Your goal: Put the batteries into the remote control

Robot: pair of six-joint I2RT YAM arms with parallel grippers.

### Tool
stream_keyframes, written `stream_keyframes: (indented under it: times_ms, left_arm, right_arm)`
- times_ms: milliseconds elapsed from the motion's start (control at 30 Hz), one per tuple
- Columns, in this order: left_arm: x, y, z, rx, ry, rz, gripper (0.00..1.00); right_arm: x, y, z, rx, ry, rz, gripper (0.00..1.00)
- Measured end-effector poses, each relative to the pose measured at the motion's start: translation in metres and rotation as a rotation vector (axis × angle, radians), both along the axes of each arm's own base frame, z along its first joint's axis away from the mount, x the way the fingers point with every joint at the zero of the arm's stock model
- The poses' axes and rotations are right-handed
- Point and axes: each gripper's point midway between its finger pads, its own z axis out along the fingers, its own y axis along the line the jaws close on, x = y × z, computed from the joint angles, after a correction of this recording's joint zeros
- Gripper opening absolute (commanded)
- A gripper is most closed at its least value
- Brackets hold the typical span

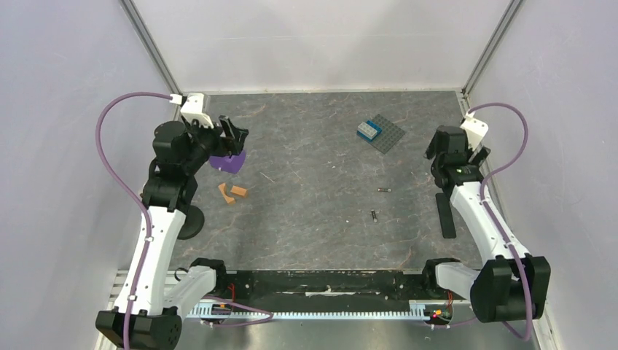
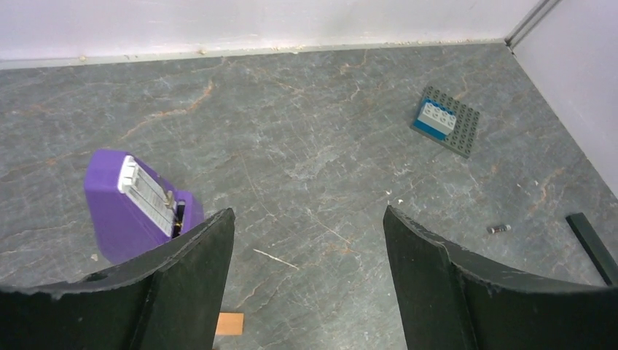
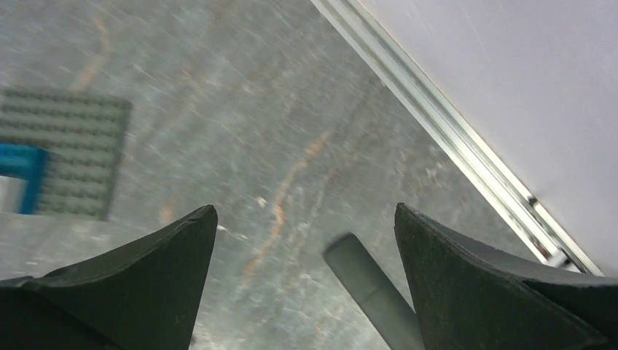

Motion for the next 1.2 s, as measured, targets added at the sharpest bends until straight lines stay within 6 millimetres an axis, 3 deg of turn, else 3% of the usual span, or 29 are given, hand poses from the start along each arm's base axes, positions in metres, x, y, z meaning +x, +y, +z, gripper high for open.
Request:
stream_keyframes:
  times_ms: [233,300,400,567,867,1200]
  left_arm:
    - [-0.003,-0.01,-0.033,-0.017,0.059,-0.056,0.84]
    - [-0.005,-0.014,-0.047,-0.031,0.093,-0.073,0.84]
    - [-0.009,-0.019,-0.06,-0.053,0.13,-0.095,0.84]
    - [-0.012,-0.027,-0.071,-0.089,0.168,-0.132,0.83]
    - [-0.013,-0.04,-0.087,-0.123,0.202,-0.202,0.83]
    - [-0.012,-0.041,-0.088,-0.124,0.203,-0.209,0.83]
  right_arm:
    - [-0.042,-0.024,-0.095,0.028,0.279,-0.064,0.98]
    - [-0.052,-0.024,-0.124,0.072,0.367,-0.052,0.98]
    - [-0.067,-0.015,-0.149,0.138,0.454,-0.012,0.98]
    - [-0.069,-0.002,-0.158,0.2,0.482,0.055,0.98]
    - [-0.082,-0.023,-0.173,0.219,0.56,0.045,0.98]
    - [-0.074,-0.019,-0.184,0.359,0.515,0.087,0.98]
